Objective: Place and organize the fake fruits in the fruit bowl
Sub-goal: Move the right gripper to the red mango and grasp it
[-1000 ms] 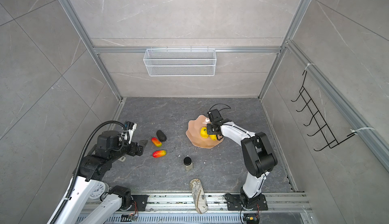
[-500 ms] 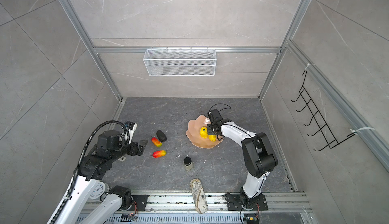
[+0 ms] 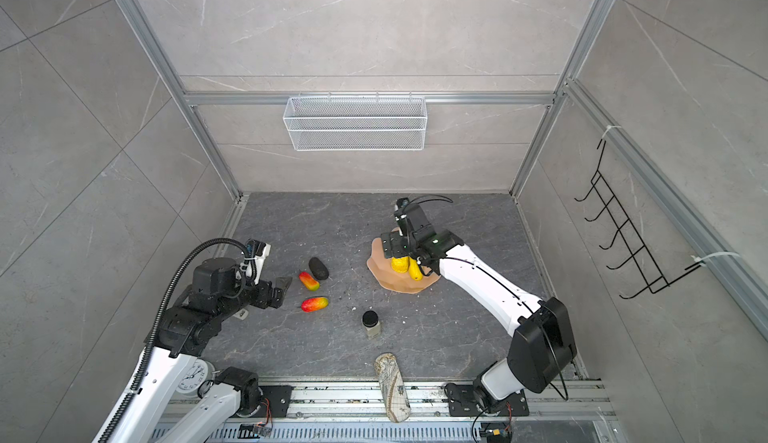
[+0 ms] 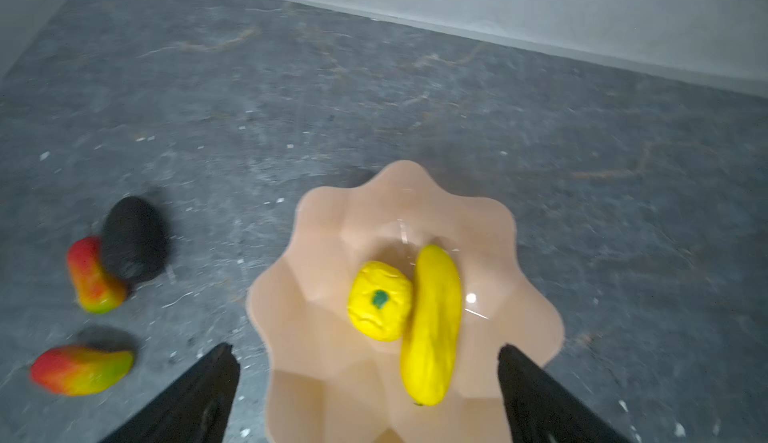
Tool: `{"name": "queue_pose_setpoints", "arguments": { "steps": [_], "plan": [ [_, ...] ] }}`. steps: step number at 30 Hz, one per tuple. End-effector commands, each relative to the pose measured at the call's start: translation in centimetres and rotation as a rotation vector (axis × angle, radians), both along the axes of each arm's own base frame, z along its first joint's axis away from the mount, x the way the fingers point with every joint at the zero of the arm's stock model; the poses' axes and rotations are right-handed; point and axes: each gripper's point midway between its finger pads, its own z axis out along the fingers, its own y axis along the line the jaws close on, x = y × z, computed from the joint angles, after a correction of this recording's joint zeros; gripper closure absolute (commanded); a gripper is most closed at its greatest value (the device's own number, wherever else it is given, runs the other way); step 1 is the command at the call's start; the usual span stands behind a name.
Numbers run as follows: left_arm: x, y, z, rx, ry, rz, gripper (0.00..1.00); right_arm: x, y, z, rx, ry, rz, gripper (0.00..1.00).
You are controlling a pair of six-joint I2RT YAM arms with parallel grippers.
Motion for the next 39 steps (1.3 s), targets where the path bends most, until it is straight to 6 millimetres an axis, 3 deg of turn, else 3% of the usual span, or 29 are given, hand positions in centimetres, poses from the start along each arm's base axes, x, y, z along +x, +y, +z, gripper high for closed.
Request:
{"name": "queue_pose_setpoints", "arguments": {
  "steps": [1,9,15,20,30,39],
  "plan": [
    [0.2,-0.1,0.5,-0.008,-0.015,-0.007,0.0,-1.9,5.0,-1.2,-0.03,0.038,0.155,0.01],
    [0.0,0.0,0.5,-0.01,-0.021,-0.005,0.0,-7.1,17.8,-6.7,-0.069,0.136,0.469,0.01],
    [-0.1,0.0,0.9,-0.016,-0.036,-0.006,0.0,-9.8,23.2,-11.2,-0.081,0.209,0.596,0.01],
    [-0.3,0.0,1.1,-0.017,-0.046,-0.004,0.0,-10.0,25.0,-13.9,-0.112,0.245,0.6,0.04],
    [-0.4,0.0,1.2,-0.019,-0.051,-0.007,0.0,-9.0,25.3,-18.1,-0.195,0.279,0.569,0.17],
    [-0.4,0.0,1.2,-0.02,-0.052,-0.006,0.0,-9.4,25.0,-19.2,-0.202,0.307,0.569,0.33]
  ]
}}
